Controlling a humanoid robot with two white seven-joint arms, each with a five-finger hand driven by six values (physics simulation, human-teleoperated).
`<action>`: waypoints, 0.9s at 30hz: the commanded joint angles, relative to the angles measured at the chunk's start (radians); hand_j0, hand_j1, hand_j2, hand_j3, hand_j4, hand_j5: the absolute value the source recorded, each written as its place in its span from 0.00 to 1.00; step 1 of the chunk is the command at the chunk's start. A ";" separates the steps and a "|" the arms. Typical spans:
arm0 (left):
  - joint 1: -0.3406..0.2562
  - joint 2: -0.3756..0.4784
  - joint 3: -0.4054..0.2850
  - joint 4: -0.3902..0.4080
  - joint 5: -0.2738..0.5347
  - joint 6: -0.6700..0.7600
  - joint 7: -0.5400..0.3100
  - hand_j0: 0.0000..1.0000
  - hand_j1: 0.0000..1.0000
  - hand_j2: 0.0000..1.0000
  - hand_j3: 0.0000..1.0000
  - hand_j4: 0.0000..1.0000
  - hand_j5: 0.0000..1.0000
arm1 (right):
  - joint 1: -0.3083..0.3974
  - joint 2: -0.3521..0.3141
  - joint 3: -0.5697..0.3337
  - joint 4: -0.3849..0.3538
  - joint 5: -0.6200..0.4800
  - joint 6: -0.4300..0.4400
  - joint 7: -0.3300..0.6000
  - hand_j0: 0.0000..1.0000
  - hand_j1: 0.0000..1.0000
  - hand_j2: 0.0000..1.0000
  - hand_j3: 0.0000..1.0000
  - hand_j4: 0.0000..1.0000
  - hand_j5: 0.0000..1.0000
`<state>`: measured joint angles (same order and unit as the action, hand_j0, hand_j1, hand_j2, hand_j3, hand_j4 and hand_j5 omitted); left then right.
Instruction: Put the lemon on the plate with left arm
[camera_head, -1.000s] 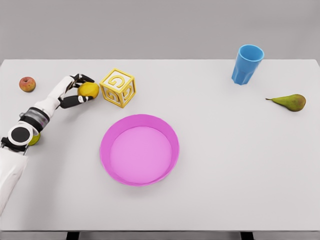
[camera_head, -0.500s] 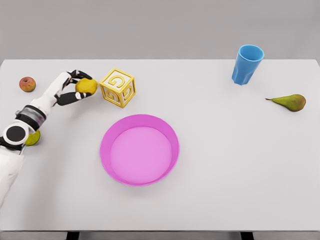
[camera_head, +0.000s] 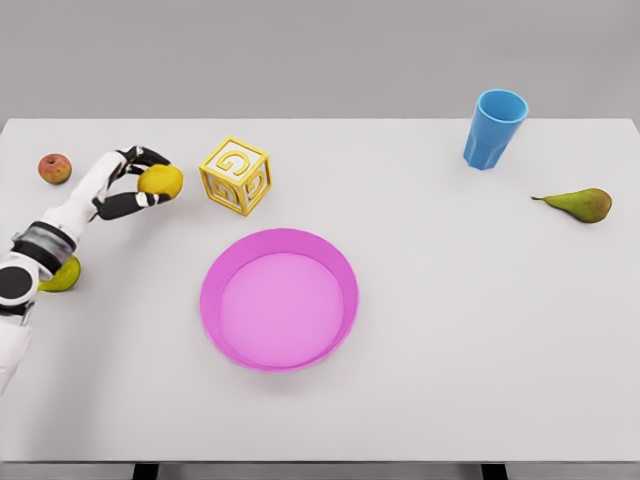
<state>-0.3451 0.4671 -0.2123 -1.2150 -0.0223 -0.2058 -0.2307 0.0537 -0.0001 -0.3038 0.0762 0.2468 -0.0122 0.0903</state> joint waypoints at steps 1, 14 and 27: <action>0.000 0.011 0.014 -0.020 0.013 0.000 0.001 0.52 0.52 0.52 0.52 0.52 0.52 | 0.000 0.000 0.000 0.001 0.000 0.000 0.000 1.00 1.00 1.00 1.00 1.00 1.00; 0.055 0.015 0.027 -0.104 0.021 0.000 0.001 0.52 0.52 0.52 0.52 0.52 0.52 | 0.000 0.000 0.000 0.001 0.000 0.000 0.000 1.00 1.00 1.00 1.00 1.00 1.00; 0.115 0.034 0.031 -0.170 0.035 -0.060 0.001 0.52 0.52 0.52 0.52 0.52 0.52 | 0.000 0.000 0.000 0.001 0.000 0.000 0.000 1.00 1.00 1.00 1.00 1.00 1.00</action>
<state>-0.2301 0.5003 -0.1810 -1.3786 0.0073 -0.2579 -0.2306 0.0537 -0.0001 -0.3038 0.0760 0.2467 -0.0122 0.0903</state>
